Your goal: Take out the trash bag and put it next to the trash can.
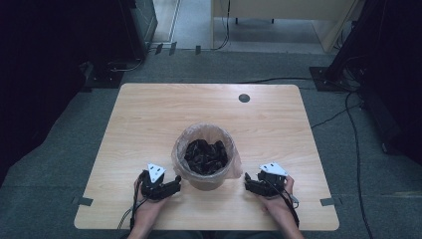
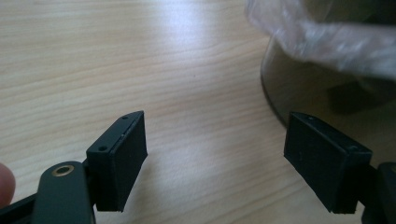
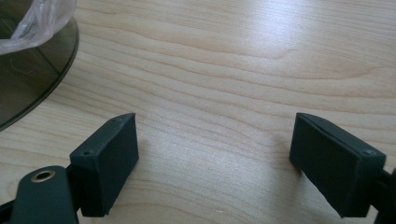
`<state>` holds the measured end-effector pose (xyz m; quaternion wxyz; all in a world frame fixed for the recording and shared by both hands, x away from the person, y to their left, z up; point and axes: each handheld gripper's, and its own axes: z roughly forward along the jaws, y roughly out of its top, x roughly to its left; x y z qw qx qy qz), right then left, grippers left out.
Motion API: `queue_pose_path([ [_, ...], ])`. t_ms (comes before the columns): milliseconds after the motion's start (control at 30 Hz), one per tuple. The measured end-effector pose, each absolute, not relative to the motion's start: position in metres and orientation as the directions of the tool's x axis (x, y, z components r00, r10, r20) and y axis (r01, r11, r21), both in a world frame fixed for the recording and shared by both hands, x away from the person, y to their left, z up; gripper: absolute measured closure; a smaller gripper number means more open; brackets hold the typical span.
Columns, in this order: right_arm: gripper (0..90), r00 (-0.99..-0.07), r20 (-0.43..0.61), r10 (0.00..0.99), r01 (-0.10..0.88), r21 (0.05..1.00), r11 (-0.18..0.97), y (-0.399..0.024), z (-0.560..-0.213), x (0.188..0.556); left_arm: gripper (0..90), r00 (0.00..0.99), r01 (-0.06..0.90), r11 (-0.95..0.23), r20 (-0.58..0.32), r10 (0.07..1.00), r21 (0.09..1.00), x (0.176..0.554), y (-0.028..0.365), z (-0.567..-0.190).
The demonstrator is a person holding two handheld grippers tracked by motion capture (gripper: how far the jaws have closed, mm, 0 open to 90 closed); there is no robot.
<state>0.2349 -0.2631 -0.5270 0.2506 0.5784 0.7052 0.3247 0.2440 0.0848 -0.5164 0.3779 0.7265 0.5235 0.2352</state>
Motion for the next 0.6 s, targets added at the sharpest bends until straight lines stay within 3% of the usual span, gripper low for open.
queue_pose_path([
  [300,15.6,-0.233,0.033,0.972,0.646,0.752,0.130,-0.260,-0.527,0.232,22.1,0.338,0.561,-0.138,-0.074,0.938,0.816,0.249,0.079,-0.507],
  [433,16.0,-0.256,0.063,0.965,0.642,0.757,0.121,-0.254,-0.527,0.225,23.2,0.342,0.502,-0.127,-0.061,0.938,0.855,0.245,0.080,-0.496],
  [600,17.3,-0.272,0.090,0.958,0.627,0.772,0.106,-0.247,-0.525,0.223,33.4,0.365,0.424,-0.175,0.009,0.931,0.889,0.240,0.076,-0.490],
])
